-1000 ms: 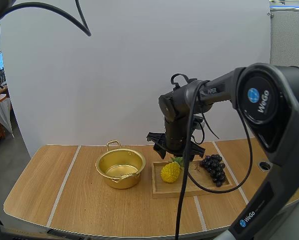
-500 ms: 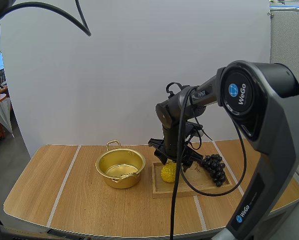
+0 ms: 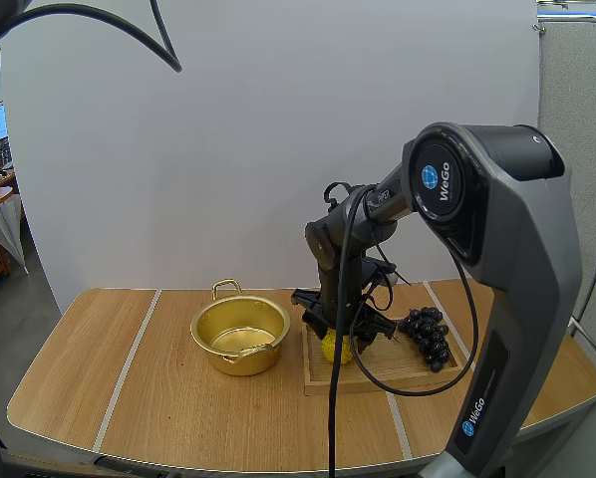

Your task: Open the pot, put the pineapple inside, and close it

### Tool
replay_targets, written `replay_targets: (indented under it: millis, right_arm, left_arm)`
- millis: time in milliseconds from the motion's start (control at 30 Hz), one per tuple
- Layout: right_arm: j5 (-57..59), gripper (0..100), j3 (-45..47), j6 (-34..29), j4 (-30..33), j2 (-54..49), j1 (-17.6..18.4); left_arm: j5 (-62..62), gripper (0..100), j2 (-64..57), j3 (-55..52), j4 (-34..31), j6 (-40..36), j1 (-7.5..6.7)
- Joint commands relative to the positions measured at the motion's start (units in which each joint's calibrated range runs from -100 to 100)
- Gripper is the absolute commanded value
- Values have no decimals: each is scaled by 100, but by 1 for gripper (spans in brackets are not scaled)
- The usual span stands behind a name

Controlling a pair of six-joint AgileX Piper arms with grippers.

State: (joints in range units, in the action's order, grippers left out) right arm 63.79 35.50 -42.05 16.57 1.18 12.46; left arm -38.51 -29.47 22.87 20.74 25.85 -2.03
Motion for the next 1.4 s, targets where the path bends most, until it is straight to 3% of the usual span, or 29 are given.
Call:
replay_targets:
  millis: [0, 200, 233, 367, 433, 467, 700, 1000, 1367]
  right_arm:
    - [-101, 100, -56, -40, 1, 81, 3]
    - [-101, 100, -56, 49, 73, 171, 3]
    - [-101, 96, -56, 49, 89, 171, 3]
    - [-101, 29, -56, 74, 103, 171, 3]
    - [-101, 3, -56, 74, 91, 171, 3]
    - [-118, 0, -56, 74, 66, 171, 3]
    - [-50, 0, -70, 129, -5, 147, 3]
    - [305, 0, -980, 2297, -297, -23, 216]
    - [728, 0, -1818, 3381, -287, -362, 934]
  left_arm:
    - [181, 0, -50, 57, -18, -56, -16]
    - [181, 0, -50, 57, -18, -56, -16]
    - [181, 0, -50, 57, -18, -56, -16]
    - [181, 0, -50, 57, -18, -56, -16]
    - [181, 0, -50, 57, -18, -56, -16]
    - [181, 0, -50, 57, -18, -56, -16]
    - [181, 0, -50, 57, -18, -56, -16]
    - [181, 0, -50, 57, -18, -56, -16]
    - [181, 0, -50, 57, -18, -56, -16]
